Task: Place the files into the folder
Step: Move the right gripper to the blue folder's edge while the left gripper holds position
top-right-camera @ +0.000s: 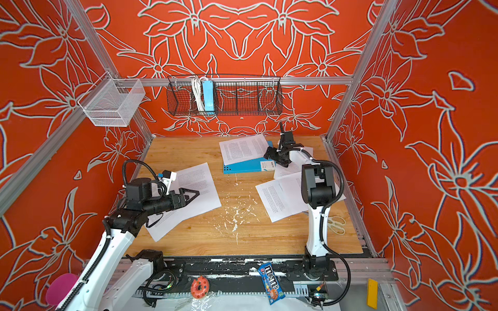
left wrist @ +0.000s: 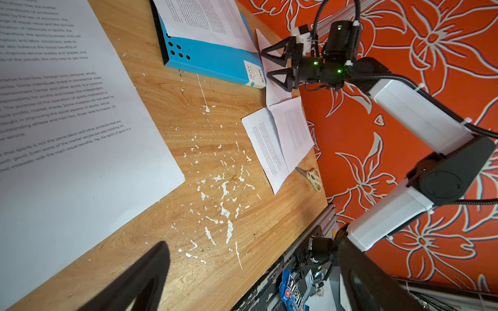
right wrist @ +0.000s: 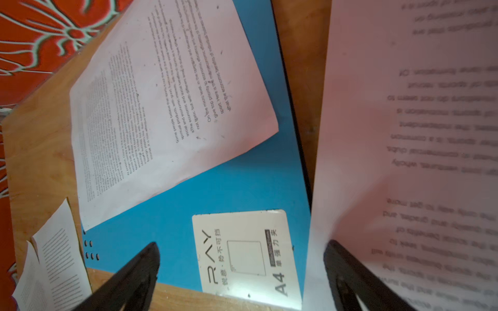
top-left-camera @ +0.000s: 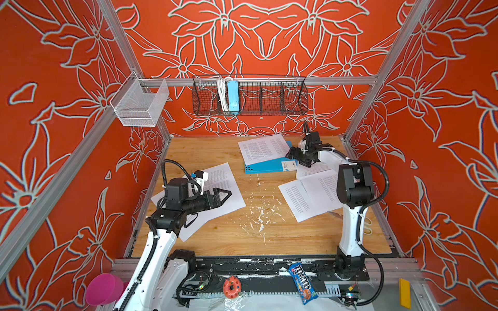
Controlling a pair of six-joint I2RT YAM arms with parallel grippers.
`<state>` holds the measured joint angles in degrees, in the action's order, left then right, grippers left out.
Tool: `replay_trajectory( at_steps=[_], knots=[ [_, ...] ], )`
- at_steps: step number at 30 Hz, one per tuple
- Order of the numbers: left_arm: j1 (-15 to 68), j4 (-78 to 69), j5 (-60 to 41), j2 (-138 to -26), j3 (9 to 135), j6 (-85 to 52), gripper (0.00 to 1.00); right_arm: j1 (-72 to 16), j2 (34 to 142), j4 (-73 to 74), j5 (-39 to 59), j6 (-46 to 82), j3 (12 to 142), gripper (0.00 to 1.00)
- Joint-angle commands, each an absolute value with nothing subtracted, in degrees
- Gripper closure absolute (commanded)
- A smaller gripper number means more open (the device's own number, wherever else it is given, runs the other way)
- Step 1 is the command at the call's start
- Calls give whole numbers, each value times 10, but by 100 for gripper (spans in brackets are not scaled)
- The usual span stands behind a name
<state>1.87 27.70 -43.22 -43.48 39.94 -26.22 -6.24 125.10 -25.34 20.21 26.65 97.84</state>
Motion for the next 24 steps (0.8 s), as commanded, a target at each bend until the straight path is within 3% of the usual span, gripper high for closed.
replay_trajectory(
  at_steps=[1, 12, 24],
  knots=[
    [24, 260, -448, -431, 397, -263, 3, -63, 1267, -309, 175, 243, 1013, 2],
    [26, 257, -445, -431, 393, -266, 3, -54, 1314, -397, 83, 216, 1069, 2],
    [27, 255, -443, -438, 392, -267, 3, -31, 1299, -392, 111, 213, 1069, 2]
  ],
)
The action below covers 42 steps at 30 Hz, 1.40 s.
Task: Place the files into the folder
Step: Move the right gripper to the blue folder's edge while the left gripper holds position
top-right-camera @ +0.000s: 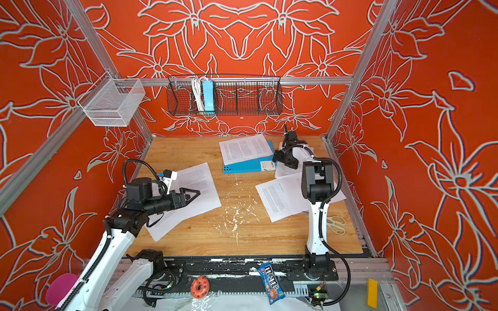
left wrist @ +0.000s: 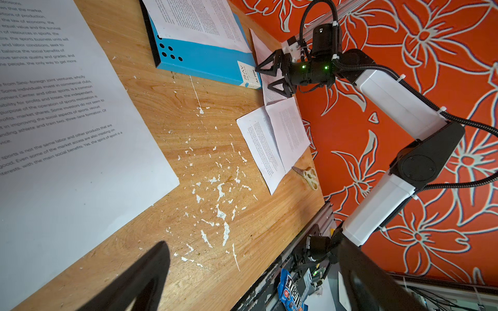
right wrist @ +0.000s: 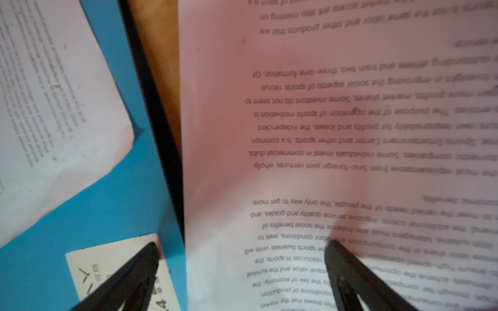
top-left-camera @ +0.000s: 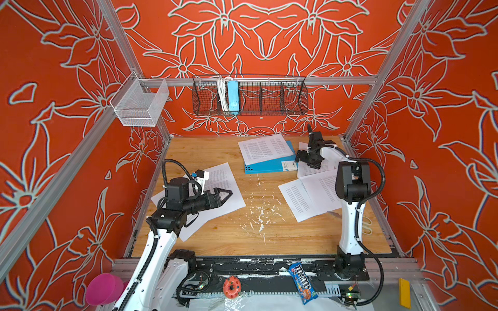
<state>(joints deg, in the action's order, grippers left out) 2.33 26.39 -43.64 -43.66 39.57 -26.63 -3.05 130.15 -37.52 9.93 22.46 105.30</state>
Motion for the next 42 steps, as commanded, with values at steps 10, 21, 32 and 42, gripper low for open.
replay_trajectory(
  at_steps=[10, 21, 32, 42],
  knots=[
    [28, 248, -452, -444, 389, -269, 3, -46, 1338, -373, 229, 166, 1173, 4],
    [34, 245, -451, -442, 388, -271, 3, -51, 1440, -430, 229, 141, 1314, 3],
    [38, 243, -450, -443, 387, -272, 3, -55, 1440, -404, 279, 125, 1275, 4],
    [37, 243, -450, -443, 386, -272, 3, -56, 1410, -369, 352, 138, 1235, 7]
  ],
)
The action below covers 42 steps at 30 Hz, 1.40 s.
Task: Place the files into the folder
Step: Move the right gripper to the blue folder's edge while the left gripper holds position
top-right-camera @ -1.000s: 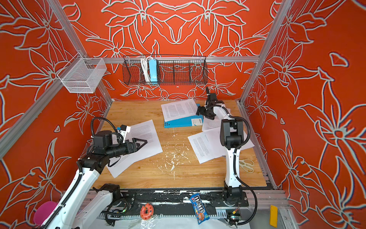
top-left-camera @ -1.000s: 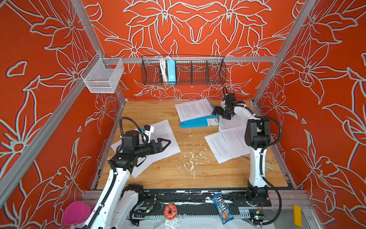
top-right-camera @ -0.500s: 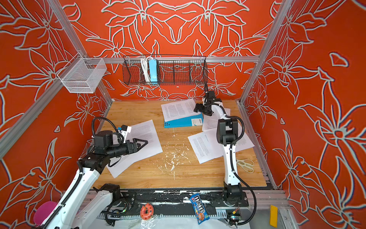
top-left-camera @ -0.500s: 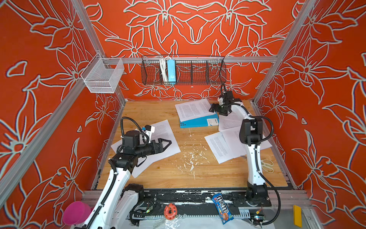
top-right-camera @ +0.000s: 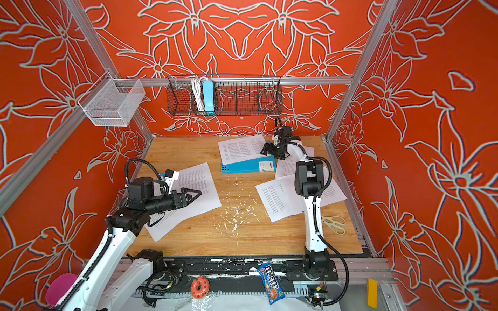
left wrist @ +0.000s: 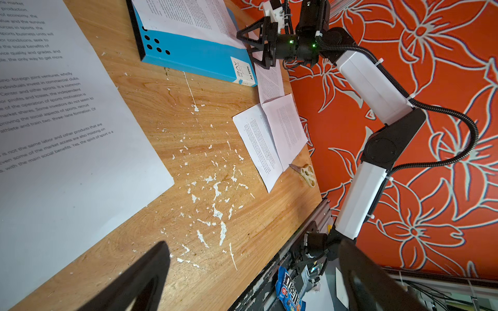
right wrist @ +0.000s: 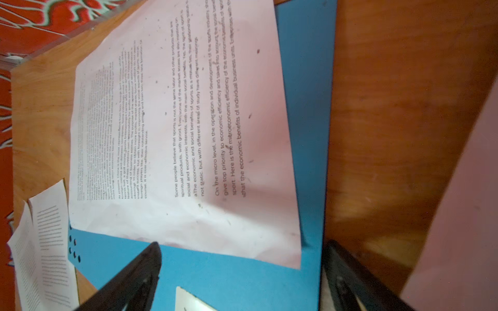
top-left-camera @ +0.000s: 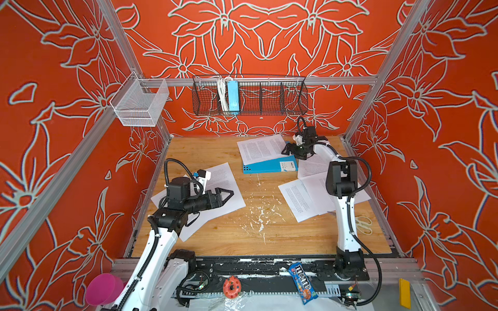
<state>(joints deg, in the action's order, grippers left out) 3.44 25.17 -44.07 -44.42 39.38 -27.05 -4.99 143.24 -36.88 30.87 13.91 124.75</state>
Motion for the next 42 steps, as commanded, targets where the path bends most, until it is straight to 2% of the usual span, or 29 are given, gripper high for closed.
replay_trajectory(
  at_steps=[1, 10, 15, 19, 28, 36, 42],
  knots=[
    [37, 243, -450, -442, 386, -273, 3, -56, 1405, -366, 361, 142, 1230, 8],
    [37, 242, -449, -442, 385, -273, 3, -56, 1349, -268, 456, 196, 1131, 29],
    [37, 241, -450, -441, 385, -274, 3, -56, 1318, -190, 500, 229, 1048, 49],
    [38, 239, -451, -442, 384, -274, 3, -57, 1281, -121, 512, 250, 963, 59],
    [38, 239, -452, -443, 384, -274, 2, -61, 1270, -114, 505, 231, 905, 60],
    [38, 239, -451, -445, 384, -275, 3, -60, 1243, -126, 413, 208, 884, 62],
    [39, 239, -451, -443, 384, -274, 3, -56, 1229, -112, 411, 208, 868, 61]
  ],
)
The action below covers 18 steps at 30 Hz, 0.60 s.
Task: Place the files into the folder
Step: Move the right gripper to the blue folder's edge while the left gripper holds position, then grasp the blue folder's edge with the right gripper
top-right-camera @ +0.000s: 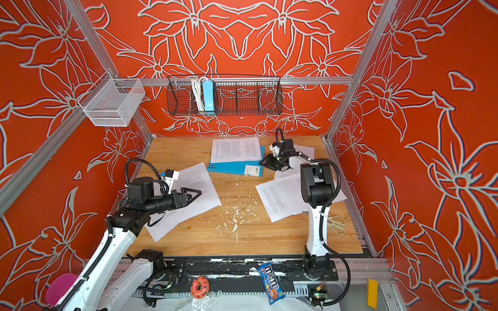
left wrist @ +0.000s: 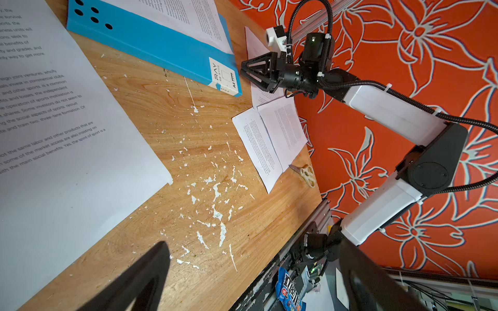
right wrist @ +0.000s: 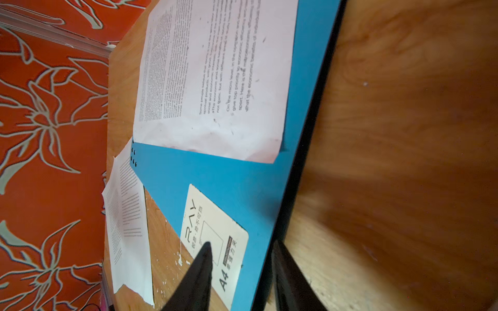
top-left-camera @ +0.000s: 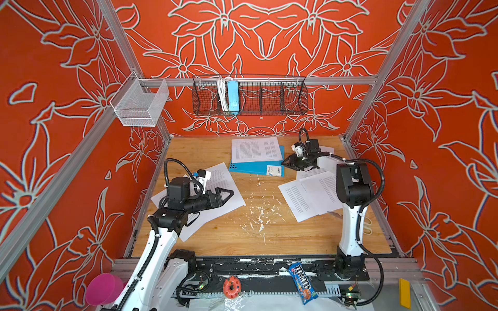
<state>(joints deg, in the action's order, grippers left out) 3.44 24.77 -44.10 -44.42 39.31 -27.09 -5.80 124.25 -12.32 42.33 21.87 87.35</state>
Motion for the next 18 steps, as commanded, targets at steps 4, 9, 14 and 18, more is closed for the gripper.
replay_trajectory(
  at_steps=[4, 9, 14, 18],
  knots=[
    [38, 239, -451, -443, 384, -274, 3, -56, 1254, -118, 447, 212, 888, 61],
    [38, 240, -450, -442, 384, -274, 2, -56, 1265, -108, 442, 221, 887, 62],
    [39, 240, -450, -442, 384, -274, 3, -56, 1281, -106, 450, 226, 896, 64],
    [39, 240, -450, -441, 384, -274, 3, -57, 1287, -97, 462, 230, 894, 68]
  ],
)
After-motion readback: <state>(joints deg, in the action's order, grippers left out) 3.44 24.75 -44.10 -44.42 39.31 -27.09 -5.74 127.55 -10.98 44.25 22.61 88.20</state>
